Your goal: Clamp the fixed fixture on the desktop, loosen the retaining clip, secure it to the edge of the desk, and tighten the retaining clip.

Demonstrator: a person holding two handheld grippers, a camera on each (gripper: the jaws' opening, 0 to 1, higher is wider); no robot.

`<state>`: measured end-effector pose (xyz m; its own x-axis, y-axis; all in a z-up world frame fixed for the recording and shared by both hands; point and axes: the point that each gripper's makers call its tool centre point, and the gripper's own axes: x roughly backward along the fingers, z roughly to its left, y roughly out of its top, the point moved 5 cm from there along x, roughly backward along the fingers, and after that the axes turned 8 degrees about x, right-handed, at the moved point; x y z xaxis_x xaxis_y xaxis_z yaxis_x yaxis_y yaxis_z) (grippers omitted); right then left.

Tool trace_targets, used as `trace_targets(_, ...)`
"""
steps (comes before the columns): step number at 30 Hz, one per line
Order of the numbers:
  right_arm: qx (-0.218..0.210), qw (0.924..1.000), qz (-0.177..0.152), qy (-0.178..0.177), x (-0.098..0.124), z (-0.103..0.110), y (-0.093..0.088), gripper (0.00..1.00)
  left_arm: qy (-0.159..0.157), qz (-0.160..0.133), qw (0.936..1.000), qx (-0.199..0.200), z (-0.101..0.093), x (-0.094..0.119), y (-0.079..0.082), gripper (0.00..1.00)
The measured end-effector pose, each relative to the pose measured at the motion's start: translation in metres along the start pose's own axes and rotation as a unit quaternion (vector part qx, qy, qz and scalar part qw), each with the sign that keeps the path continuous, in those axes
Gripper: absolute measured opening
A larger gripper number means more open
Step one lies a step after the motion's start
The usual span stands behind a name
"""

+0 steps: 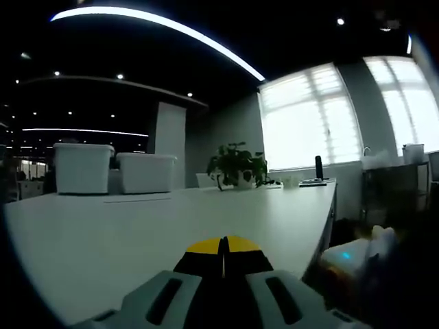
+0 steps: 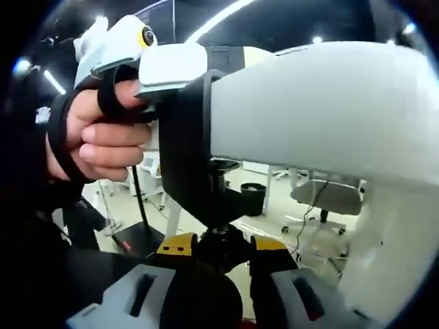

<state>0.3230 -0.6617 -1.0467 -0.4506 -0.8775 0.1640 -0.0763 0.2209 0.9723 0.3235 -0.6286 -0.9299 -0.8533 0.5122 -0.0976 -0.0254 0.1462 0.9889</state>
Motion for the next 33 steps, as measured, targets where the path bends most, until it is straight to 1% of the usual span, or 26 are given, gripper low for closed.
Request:
trace_targets(2, 0.001, 0.9999, -0.006, 0.012, -0.004, 0.005, 0.001, 0.27, 0.000, 0.001, 1.0000, 0.001, 0.000, 0.000, 0.000, 0.01)
trace_targets(3, 0.006, 0.9999, -0.008, 0.013, -0.004, -0.004, -0.002, 0.27, 0.000, 0.001, 1.0000, 0.001, 0.000, 0.000, 0.000, 0.01)
trace_targets(4, 0.011, 0.9997, -0.012, 0.016, -0.004, -0.008, -0.002, 0.27, 0.000, 0.001, 1.0000, 0.002, 0.000, -0.001, 0.000, 0.01)
trace_targets(5, 0.013, 0.9997, -0.015, 0.016, -0.003, -0.003, -0.001, 0.27, 0.000, 0.002, 1.0000, 0.003, 0.001, -0.001, 0.000, 0.01)
trace_targets(8, 0.012, 0.9996, -0.019, 0.016, -0.003, 0.000, 0.002, 0.27, 0.000, 0.002, 1.0000, 0.002, 0.001, -0.001, -0.001, 0.01)
trace_targets(11, 0.007, 0.9998, -0.017, 0.012, -0.003, -0.001, 0.002, 0.28, 0.000, 0.002, 1.0000, 0.003, 0.001, -0.001, -0.001, 0.01)
trace_targets(15, 0.012, 0.9999, 0.001, -0.010, -0.001, -0.002, 0.000, 0.31, -0.002, 0.002, 1.0000, 0.004, 0.001, -0.001, -0.001, 0.01)
trace_targets(17, 0.015, 0.9996, 0.007, -0.024, 0.002, 0.006, 0.002, 0.30, -0.004, 0.002, 1.0000, 0.003, 0.001, -0.002, -0.001, 0.01)
trace_targets(19, 0.012, 0.9992, 0.011, -0.036, 0.005, 0.007, 0.004, 0.30, -0.006, 0.003, 1.0000, 0.004, 0.002, -0.002, -0.001, 0.01)
trace_targets(20, 0.007, 0.9989, 0.012, -0.044, 0.007, 0.007, 0.004, 0.31, -0.007, 0.003, 1.0000, 0.004, 0.001, -0.002, -0.001, 0.01)
trace_targets(21, 0.004, 0.9985, 0.014, -0.053, 0.011, 0.013, 0.007, 0.31, -0.007, 0.003, 1.0000, 0.004, 0.001, -0.002, -0.001, 0.01)
trace_targets(22, 0.000, 0.9979, 0.016, -0.062, 0.013, 0.014, 0.008, 0.32, -0.006, 0.003, 1.0000, 0.004, 0.001, -0.002, -0.001, 0.01)
trace_targets(24, -0.009, 0.9948, 0.018, -0.100, 0.019, 0.011, 0.006, 0.35, -0.006, 0.002, 1.0000, 0.004, 0.001, -0.002, 0.000, 0.01)
trace_targets(26, -0.010, 0.9925, 0.022, -0.120, 0.022, 0.018, 0.006, 0.39, -0.006, 0.002, 1.0000, 0.003, 0.001, -0.002, 0.000, 0.01)
trace_targets(27, -0.009, 0.9887, 0.027, -0.147, 0.024, 0.016, 0.005, 0.40, -0.006, 0.002, 1.0000, 0.003, 0.001, -0.002, 0.000, 0.01)
trace_targets(28, -0.011, 0.9855, 0.028, -0.167, 0.025, 0.017, 0.005, 0.41, -0.006, 0.002, 1.0000, 0.004, 0.001, -0.002, 0.000, 0.01)
trace_targets(29, -0.012, 0.9832, 0.030, -0.180, 0.026, 0.018, 0.004, 0.42, -0.007, 0.002, 1.0000, 0.004, 0.001, -0.002, 0.000, 0.01)
trace_targets(30, -0.016, 0.9789, 0.034, -0.201, 0.027, 0.020, 0.003, 0.41, -0.006, 0.002, 1.0000, 0.004, 0.001, -0.002, 0.000, 0.01)
trace_targets(31, -0.024, 0.9770, 0.034, -0.209, 0.027, 0.021, 0.002, 0.42, -0.006, 0.002, 1.0000, 0.003, 0.001, -0.002, 0.000, 0.01)
trace_targets(33, -0.030, 0.9685, 0.032, -0.245, 0.029, 0.021, 0.003, 0.49, -0.006, 0.002, 1.0000, 0.003, 0.001, -0.002, 0.000, 0.01)
